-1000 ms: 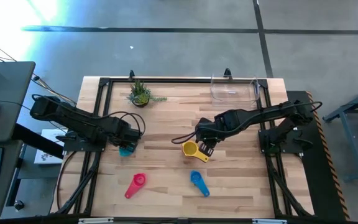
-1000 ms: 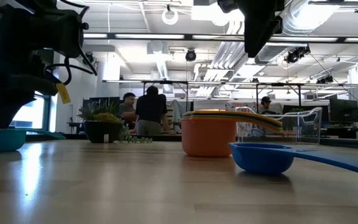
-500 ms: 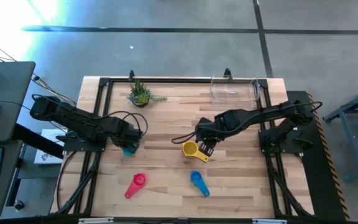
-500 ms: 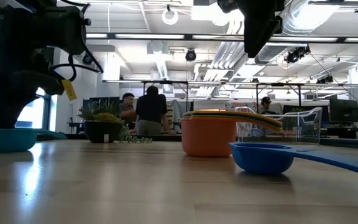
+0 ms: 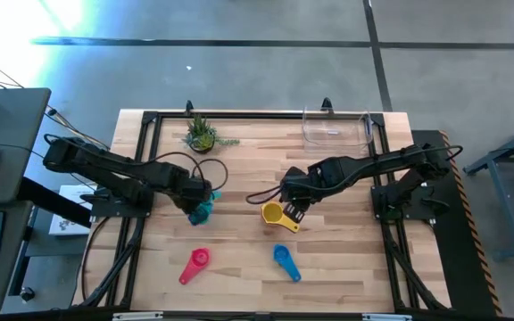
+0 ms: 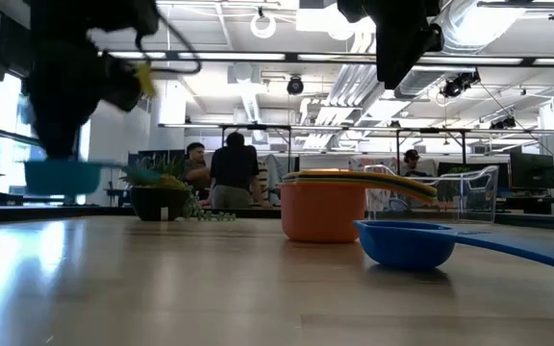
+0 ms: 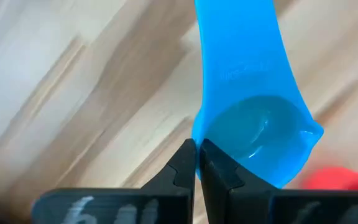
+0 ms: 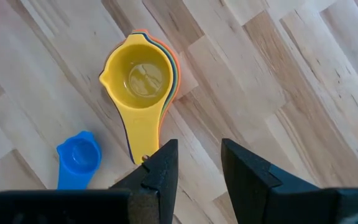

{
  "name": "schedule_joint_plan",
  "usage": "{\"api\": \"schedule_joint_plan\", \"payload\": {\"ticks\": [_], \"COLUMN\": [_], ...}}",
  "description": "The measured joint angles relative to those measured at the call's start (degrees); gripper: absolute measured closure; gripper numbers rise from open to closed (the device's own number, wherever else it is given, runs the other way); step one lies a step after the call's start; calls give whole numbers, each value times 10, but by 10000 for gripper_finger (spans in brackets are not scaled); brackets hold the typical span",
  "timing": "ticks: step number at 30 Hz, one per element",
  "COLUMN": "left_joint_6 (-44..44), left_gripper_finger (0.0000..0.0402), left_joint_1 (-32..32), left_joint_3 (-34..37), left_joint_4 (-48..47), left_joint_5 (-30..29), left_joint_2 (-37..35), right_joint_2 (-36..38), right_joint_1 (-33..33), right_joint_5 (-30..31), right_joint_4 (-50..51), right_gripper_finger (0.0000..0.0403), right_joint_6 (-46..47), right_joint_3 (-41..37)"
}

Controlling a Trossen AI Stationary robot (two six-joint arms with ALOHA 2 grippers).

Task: Nest measuring cups in basket
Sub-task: Stack the light blue measuring cup on top of the yellow measuring cup

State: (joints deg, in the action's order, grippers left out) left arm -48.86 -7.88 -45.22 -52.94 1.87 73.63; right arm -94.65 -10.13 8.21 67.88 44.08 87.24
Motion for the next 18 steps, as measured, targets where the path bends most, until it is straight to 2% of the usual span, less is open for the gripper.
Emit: {"api": "schedule_joint_plan", "payload": {"ticks": [12,18], "left_joint_6": [316,418], "left_gripper_finger": [400,400], "left_joint_1": [0,0], "left_joint_3": [-133,-154], "left_joint_4": [9,40], "left_joint_5": [0,-1], "left_joint_2": [0,0], "right_joint_2": [0,0], "right_joint_1": [0,-1], "right_joint_5": [-13,-25], "right_joint_4": [0,0], "right_gripper_finger": [289,289], "right_joint_6": [97,168], "right_joint_3": [0,0]}}
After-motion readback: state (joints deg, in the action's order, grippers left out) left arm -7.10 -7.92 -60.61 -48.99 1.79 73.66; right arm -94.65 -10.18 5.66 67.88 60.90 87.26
